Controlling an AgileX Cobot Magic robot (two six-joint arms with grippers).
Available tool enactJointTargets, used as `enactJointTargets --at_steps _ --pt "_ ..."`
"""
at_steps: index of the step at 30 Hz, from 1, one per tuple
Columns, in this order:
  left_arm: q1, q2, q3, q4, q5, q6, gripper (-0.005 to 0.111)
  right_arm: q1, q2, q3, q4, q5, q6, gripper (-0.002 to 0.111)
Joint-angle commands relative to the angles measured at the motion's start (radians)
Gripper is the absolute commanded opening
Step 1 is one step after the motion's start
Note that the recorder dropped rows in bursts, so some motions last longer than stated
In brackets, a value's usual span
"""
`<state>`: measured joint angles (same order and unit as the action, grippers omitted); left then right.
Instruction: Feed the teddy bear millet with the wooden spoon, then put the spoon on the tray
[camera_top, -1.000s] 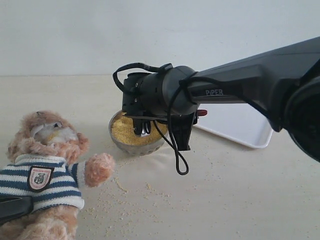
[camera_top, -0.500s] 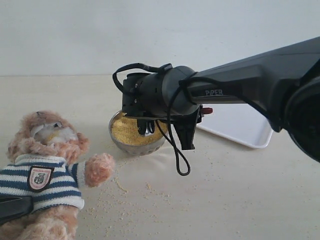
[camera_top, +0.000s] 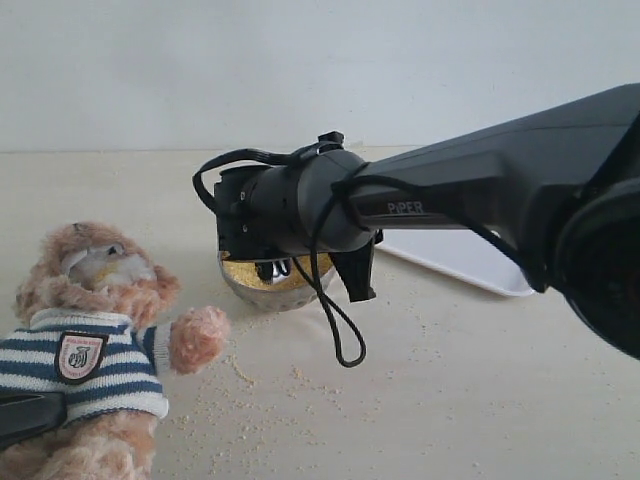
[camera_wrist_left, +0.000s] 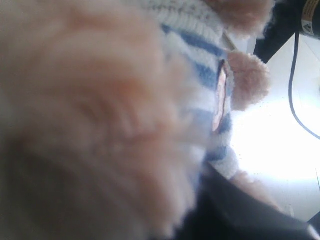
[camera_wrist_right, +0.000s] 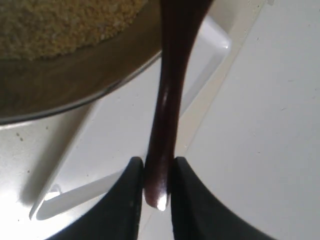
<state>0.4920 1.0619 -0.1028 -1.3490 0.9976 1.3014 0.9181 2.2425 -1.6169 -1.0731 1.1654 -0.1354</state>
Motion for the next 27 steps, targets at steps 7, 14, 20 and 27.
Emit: enactJointTargets --at_steps 7,14,20,27 --pt "0.003 -0.007 0.0 -0.023 0.022 0.008 0.005 -0.013 0.015 0.001 -0.115 -0.064 0.003 0.0" --pt "0.003 -0.007 0.0 -0.023 0.022 0.008 0.005 -0.022 0.058 0.001 -0.128 -0.05 0.012 0.0" --pt "0.003 -0.007 0.0 -0.023 0.022 0.008 0.005 -0.022 0.062 0.001 -0.127 -0.049 0.015 0.0" --pt "0.003 -0.007 0.0 -0.023 0.022 0.008 0.005 -0.022 0.058 0.001 -0.082 -0.013 0.015 0.0"
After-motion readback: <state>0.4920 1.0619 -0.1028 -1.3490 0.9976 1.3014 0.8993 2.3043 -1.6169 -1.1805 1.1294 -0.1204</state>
